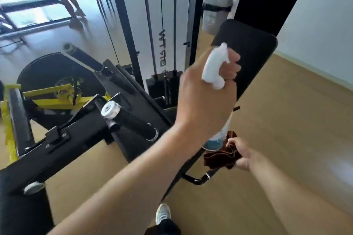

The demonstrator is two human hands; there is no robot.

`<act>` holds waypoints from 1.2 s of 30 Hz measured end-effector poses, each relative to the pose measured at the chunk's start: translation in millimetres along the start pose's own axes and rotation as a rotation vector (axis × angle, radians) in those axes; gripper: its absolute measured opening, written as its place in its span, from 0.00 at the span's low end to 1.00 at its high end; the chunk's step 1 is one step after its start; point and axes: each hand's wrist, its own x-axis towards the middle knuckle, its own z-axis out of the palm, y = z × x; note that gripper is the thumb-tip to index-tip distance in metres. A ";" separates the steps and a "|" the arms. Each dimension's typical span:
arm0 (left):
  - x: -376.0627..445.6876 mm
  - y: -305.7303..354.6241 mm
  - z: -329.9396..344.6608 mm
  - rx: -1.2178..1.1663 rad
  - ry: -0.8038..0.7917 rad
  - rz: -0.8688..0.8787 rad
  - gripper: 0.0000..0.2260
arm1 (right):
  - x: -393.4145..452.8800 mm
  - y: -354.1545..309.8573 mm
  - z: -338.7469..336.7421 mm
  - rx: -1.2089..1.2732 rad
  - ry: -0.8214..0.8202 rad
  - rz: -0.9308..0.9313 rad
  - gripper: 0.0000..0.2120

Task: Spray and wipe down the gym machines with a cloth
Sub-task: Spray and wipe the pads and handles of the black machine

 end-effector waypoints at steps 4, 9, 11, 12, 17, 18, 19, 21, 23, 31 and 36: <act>-37.7 -86.0 49.9 -0.050 0.022 -0.385 0.18 | 78.6 47.7 -61.2 -0.016 0.133 0.082 0.11; -28.9 -157.9 90.3 -0.195 0.233 -0.749 0.14 | 159.4 69.3 -92.7 -0.010 0.232 0.200 0.36; -19.9 -173.3 101.5 -0.227 0.322 -0.798 0.17 | 116.1 33.8 -61.7 0.024 0.280 0.195 0.17; -12.0 -182.2 106.9 -0.232 0.361 -0.797 0.18 | 116.7 19.2 -58.4 0.023 0.300 0.187 0.15; 22.7 -222.9 125.3 -0.193 0.472 -0.787 0.17 | 130.4 -50.4 -68.9 -0.012 0.296 0.144 0.09; 28.4 -231.3 127.9 -0.188 0.482 -0.774 0.17 | 138.0 -66.6 -69.4 -0.078 0.265 0.141 0.07; 32.2 -238.5 128.4 -0.166 0.490 -0.770 0.18 | 144.1 -78.9 -68.6 -0.123 0.261 0.142 0.08; 37.1 -253.8 125.6 -0.123 0.544 -0.784 0.21 | 161.6 -99.0 -60.2 -0.211 0.264 0.141 0.15; 41.4 -272.8 121.4 -0.068 0.647 -0.830 0.20 | 181.6 -113.7 -47.0 -0.372 0.197 0.145 0.17; 50.6 -349.7 112.7 0.155 0.921 -1.172 0.19 | 246.9 -156.7 12.0 -0.899 -0.172 -0.069 0.16; 53.2 -376.4 131.9 0.303 0.968 -1.346 0.13 | 282.8 -188.7 25.2 -1.072 -0.336 -0.124 0.18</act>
